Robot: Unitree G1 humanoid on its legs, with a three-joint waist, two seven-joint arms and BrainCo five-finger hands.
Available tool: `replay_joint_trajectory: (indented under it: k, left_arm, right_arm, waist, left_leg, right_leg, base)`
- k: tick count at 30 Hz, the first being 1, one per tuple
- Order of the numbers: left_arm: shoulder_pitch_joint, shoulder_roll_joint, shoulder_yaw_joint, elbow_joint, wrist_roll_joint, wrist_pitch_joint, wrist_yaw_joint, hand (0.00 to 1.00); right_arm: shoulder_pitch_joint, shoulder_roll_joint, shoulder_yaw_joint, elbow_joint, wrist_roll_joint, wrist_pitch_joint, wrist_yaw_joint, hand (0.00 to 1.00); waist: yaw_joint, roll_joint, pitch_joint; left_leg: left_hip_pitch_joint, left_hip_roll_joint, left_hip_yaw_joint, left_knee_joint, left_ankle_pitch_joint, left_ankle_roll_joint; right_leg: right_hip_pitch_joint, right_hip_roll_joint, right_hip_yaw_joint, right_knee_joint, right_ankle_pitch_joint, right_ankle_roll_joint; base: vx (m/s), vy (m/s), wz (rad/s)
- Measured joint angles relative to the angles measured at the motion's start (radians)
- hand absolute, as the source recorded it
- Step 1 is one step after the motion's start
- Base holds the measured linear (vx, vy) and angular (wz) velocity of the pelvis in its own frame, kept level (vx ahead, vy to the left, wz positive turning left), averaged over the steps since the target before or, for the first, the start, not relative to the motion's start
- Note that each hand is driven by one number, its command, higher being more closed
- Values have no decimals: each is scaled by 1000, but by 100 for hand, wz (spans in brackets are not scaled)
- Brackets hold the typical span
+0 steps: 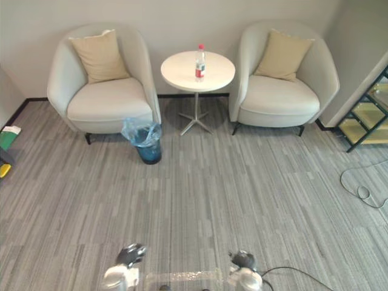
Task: Gather rubbish on tea table into small bin, then transfer packed bag to large trash can.
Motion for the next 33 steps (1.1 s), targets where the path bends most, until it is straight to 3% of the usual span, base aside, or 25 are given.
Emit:
replay_joint_trajectory:
  k: [7, 13, 23, 33]
  left_arm:
    - [48, -14, 79, 33, 5, 2, 22, 0]
    - [40, -13, 75, 53, 52, 2, 19, 0]
    - [-6, 39, -29, 66, 112, 2, 9, 0]
    - [-19, 52, -70, 69, 125, 3, -5, 0]
  right_arm:
    - [39, 7, -26, 41, 38, 2, -1, 0]
    - [29, 9, -20, 71, 37, 4, 6, 0]
    - [-35, 6, 48, 111, 33, 15, 48, 0]
    - [-63, 8, 87, 110, 25, 23, 60, 0]
  waist:
    - [1, 15, -11]
    - [1, 6, -15]
    - [0, -10, -3]
    - [0, -6, 15]
  left_leg:
    - [13, 0, 18, -41, 19, 27]
    - [11, 0, 19, -44, 19, 27]
    - [8, -1, 22, -38, 22, 31]
    - [9, -2, 24, -39, 22, 30]
  right_leg:
    - [-6, 3, -6, -10, 1, -5]
    - [-5, 1, -19, -25, 3, -4]
    - [1, 4, -22, -42, 14, -19]
    - [0, 1, -22, -40, 16, -20]
  base:
    - [-97, -15, -3]
    - [3, -2, 1]
    - [56, -12, 0]
    - [-37, -7, 0]
